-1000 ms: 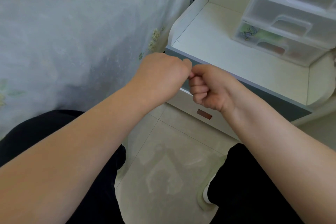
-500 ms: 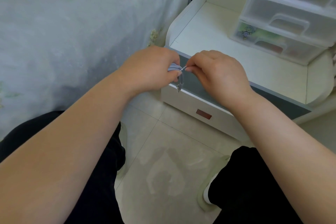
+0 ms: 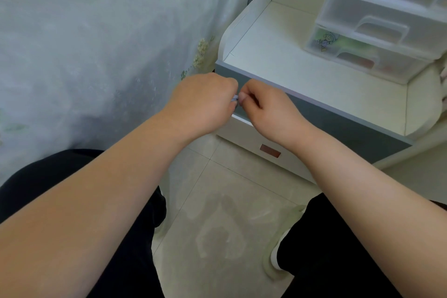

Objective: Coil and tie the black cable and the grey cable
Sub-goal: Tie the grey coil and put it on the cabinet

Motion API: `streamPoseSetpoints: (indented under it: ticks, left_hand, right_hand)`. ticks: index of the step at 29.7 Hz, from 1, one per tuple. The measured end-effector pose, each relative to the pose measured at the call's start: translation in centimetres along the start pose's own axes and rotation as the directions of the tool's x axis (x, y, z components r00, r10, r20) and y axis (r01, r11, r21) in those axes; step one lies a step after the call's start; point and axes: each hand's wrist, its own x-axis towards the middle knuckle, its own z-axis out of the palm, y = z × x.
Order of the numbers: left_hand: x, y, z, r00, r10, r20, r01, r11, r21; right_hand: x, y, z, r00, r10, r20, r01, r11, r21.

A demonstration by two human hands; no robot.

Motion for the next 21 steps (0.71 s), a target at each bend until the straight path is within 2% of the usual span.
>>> streamPoseSetpoints:
  ticks: [2, 3, 4, 5, 6, 7, 8, 10, 12, 17, 21]
  left_hand:
    - [0.1, 0.2, 0.1, 0.999, 0.027, -0.032, -0.027, 1.000, 0.017]
    - [0.1, 0.4, 0.1, 0.998, 0.038, -0.048, -0.037, 0.999, 0.028]
    - [0.0, 0.5, 0.1, 0.997, 0.048, -0.057, -0.046, 0.998, 0.045]
    - [0.0, 0.7, 0.2, 0.997, 0.056, -0.062, -0.052, 0.997, 0.062]
    - [0.0, 0.8, 0.2, 0.996, 0.060, -0.064, -0.055, 0.996, 0.072]
    - [0.0, 0.9, 0.2, 0.996, 0.060, -0.070, -0.055, 0.996, 0.066]
    - [0.0, 0.9, 0.2, 0.995, 0.059, -0.083, -0.055, 0.997, 0.047]
    - [0.1, 0.7, 0.0, 0.992, 0.044, -0.118, -0.047, 0.999, -0.023]
    - [0.2, 0.3, -0.5, 0.993, -0.001, -0.121, -0.015, 0.991, -0.134]
    - [0.7, -0.3, -1.3, 0.997, -0.071, 0.028, 0.076, 0.895, -0.439]
    - [0.9, -0.2, -1.6, 0.992, -0.075, 0.098, 0.116, 0.846, -0.521]
  right_hand:
    - [0.4, 0.0, -0.1, 0.983, 0.174, 0.054, -0.182, 0.949, 0.259]
    - [0.6, 0.1, -0.2, 0.961, 0.253, 0.113, -0.277, 0.860, 0.429]
    - [0.7, 0.1, -0.3, 0.929, 0.314, 0.197, -0.369, 0.726, 0.580]
    - [0.8, 0.0, -0.6, 0.896, 0.349, 0.274, -0.438, 0.599, 0.670]
    - [0.8, 0.1, -0.7, 0.875, 0.368, 0.315, -0.476, 0.531, 0.702]
    - [0.8, 0.1, -0.7, 0.872, 0.379, 0.310, -0.479, 0.530, 0.700]
    - [0.7, 0.1, -0.9, 0.892, 0.377, 0.250, -0.441, 0.606, 0.662]
    - [0.5, 0.1, -1.2, 0.953, 0.299, 0.046, -0.287, 0.846, 0.450]
    - [0.2, 0.4, -1.6, 0.982, 0.154, -0.107, -0.124, 0.961, 0.245]
    - [-0.3, 1.7, -1.5, 0.974, -0.101, -0.203, 0.095, 0.995, -0.039]
    - [-0.6, 1.6, -1.0, 0.916, -0.242, -0.321, 0.174, 0.959, -0.225]
